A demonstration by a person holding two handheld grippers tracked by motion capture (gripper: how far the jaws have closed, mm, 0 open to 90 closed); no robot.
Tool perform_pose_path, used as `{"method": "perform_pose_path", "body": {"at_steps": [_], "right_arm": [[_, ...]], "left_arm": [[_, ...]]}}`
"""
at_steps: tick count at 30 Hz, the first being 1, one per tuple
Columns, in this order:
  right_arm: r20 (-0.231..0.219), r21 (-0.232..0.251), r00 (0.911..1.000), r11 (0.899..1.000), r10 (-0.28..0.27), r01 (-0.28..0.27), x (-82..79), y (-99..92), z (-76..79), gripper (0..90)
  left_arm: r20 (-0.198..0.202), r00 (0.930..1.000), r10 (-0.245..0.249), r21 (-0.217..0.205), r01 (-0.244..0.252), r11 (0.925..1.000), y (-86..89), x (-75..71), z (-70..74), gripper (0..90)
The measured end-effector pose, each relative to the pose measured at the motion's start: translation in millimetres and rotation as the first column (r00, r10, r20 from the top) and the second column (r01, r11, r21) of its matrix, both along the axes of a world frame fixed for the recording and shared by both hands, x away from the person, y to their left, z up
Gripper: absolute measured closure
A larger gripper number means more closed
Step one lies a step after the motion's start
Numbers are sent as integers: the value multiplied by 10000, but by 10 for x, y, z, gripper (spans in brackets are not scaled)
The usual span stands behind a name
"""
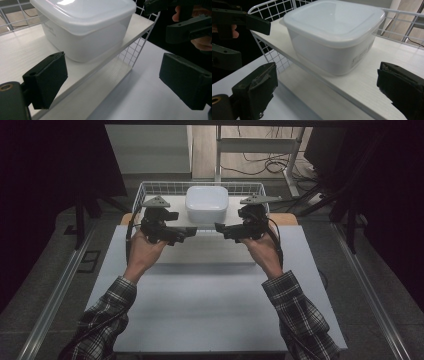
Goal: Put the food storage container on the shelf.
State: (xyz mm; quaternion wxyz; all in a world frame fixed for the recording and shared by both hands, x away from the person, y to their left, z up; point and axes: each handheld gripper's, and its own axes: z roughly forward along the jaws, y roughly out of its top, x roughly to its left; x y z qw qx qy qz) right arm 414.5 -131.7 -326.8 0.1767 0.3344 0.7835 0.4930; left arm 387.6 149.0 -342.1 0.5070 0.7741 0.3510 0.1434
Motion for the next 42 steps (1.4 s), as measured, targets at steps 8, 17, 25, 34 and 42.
{"method": "perform_pose_path", "body": {"at_steps": [8,17,25,34,42], "right_arm": [[52,-123,9998,9997,217,-217,-76,-40,-80,31],[149,-271,9989,9986,453,-449,-193,-54,-140,31],[96,-372,9982,9976,586,-582,-286,-92,-257,31],[-12,-458,9969,9959,782,-781,-381,-130,-403,28],[19,-660,9957,9935,929,-926,-486,-139,-576,22]], "left_arm": [[29,9999,-148,-174,149,9997,13,-86,-123,68],[79,9992,-390,-150,392,9991,0,-217,-245,56],[32,9990,-450,24,450,9990,-19,-309,-387,45],[-163,9986,-497,18,498,9988,-37,-372,-558,41],[-292,9979,-580,90,583,9983,-54,-452,-701,40]]}}
